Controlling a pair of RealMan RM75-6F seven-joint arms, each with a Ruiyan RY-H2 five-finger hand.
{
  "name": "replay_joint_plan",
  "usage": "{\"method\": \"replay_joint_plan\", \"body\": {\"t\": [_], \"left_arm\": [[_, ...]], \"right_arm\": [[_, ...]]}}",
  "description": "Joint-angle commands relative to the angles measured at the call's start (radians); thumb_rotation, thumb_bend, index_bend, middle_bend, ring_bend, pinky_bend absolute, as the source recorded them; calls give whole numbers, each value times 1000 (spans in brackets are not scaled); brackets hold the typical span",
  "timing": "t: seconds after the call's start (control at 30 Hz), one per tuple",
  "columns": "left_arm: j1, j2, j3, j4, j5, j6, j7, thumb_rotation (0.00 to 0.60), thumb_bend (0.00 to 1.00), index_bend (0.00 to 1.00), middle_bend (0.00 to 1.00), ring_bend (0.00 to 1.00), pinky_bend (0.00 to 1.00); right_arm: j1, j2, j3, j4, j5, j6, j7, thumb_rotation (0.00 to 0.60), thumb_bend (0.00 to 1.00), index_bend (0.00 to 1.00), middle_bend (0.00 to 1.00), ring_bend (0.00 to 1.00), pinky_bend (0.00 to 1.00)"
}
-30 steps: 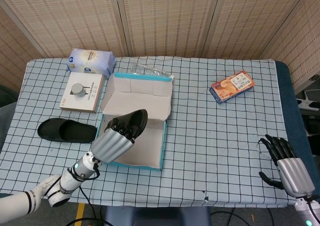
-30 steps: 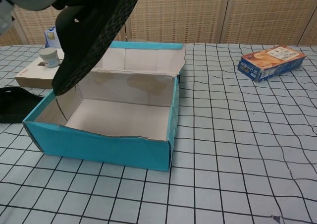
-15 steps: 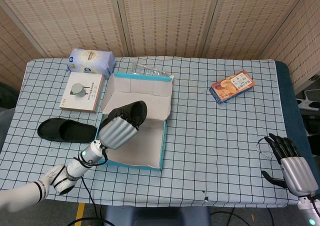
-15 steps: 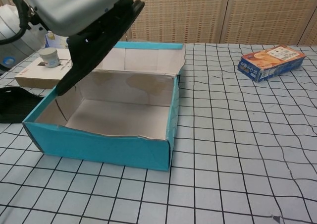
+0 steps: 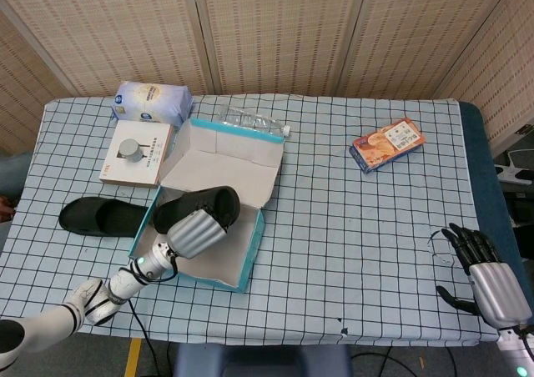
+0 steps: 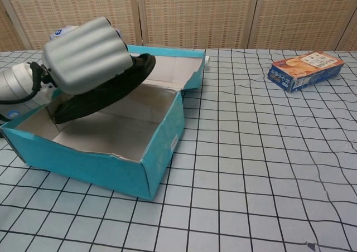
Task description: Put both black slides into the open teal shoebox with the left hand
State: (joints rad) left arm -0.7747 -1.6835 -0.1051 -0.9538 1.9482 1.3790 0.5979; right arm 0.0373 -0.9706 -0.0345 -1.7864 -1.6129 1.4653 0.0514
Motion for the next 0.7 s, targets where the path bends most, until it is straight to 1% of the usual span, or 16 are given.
{"method": "replay_joint_plan", "body": {"t": [0.03, 0.27, 0.37, 0.53, 0.7], "left_arm": [[0, -32, 44, 52, 19, 21, -42, 600, 678, 887, 1000, 929, 969], [6, -53, 114, 114, 48, 49, -106, 600, 668, 886, 1000, 923, 961], [3, -57, 131, 137, 58, 57, -102, 600, 655, 886, 1000, 918, 956], [-3, -72, 141, 177, 52, 62, -130, 600, 633, 884, 1000, 899, 947], [-5, -136, 128, 275, 33, 106, -159, 600, 628, 884, 1000, 900, 950]], "right_arm": [[-1, 4, -2, 1, -5, 4, 12, 594, 158, 0, 0, 0, 0], [2, 5, -4, 4, -10, -2, 19, 594, 158, 0, 0, 0, 0], [3, 4, -5, 3, -12, -5, 13, 593, 157, 0, 0, 0, 0], [3, 2, -8, -2, -16, -8, 5, 593, 157, 0, 0, 0, 0], [5, -1, -12, -4, -25, -12, -1, 593, 158, 0, 0, 0, 0]]}}
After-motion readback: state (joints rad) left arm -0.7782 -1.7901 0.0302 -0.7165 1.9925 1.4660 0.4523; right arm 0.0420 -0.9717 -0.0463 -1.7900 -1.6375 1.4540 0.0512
